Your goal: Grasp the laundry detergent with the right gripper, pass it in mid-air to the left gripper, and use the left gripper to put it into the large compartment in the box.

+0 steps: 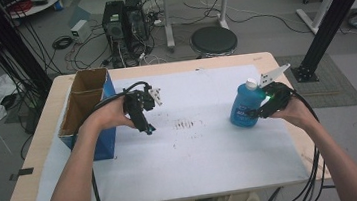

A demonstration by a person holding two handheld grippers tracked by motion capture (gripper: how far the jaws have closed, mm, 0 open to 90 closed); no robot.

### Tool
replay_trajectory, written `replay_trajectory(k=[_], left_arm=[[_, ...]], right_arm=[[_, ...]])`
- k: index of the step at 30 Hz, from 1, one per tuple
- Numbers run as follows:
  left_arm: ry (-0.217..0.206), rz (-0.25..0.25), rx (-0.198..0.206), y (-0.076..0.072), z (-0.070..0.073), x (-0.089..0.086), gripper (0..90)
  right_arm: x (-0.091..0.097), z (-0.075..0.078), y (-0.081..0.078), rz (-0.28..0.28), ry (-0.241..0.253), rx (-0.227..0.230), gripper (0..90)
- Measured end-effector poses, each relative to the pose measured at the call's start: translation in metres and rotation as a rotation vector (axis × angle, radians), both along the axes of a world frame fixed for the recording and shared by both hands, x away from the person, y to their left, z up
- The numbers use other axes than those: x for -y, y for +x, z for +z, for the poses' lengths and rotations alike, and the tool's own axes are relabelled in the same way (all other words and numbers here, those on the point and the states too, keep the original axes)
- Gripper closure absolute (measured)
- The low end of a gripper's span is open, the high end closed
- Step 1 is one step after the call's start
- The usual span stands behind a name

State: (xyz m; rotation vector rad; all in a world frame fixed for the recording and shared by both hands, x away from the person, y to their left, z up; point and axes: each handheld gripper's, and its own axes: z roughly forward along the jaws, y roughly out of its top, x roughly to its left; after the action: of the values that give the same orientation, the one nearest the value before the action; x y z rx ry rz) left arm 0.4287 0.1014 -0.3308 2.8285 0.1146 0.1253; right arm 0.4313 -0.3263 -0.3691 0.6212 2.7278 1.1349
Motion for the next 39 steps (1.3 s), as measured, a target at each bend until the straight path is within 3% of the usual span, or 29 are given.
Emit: replay_trajectory(k=[7, 9, 13, 39], left_arm=[[-0.003, 0.005, -0.003, -0.0003, -0.0014, -0.0004, 19.0], [-0.004, 0.003, -0.001, 0.0, -0.0013, -0.0004, 19.0], [-0.001, 0.004, -0.003, 0.0001, -0.0016, -0.0007, 19.0], [-0.001, -0.002, 0.003, -0.0007, -0.0005, -0.0002, 19.0]], right_arm=[[-0.0009, -0.0029, 0.0002, -0.001, 0.013, 0.005, 19.7], [0.0, -0.0033, 0.0003, 0.006, 0.023, 0.006, 25.5], [0.0002, -0.0035, 0.0003, 0.002, 0.033, 0.013, 25.5], [-0.0003, -0.0103, 0.0031, 0.0, 0.072, -0.008, 35.7]])
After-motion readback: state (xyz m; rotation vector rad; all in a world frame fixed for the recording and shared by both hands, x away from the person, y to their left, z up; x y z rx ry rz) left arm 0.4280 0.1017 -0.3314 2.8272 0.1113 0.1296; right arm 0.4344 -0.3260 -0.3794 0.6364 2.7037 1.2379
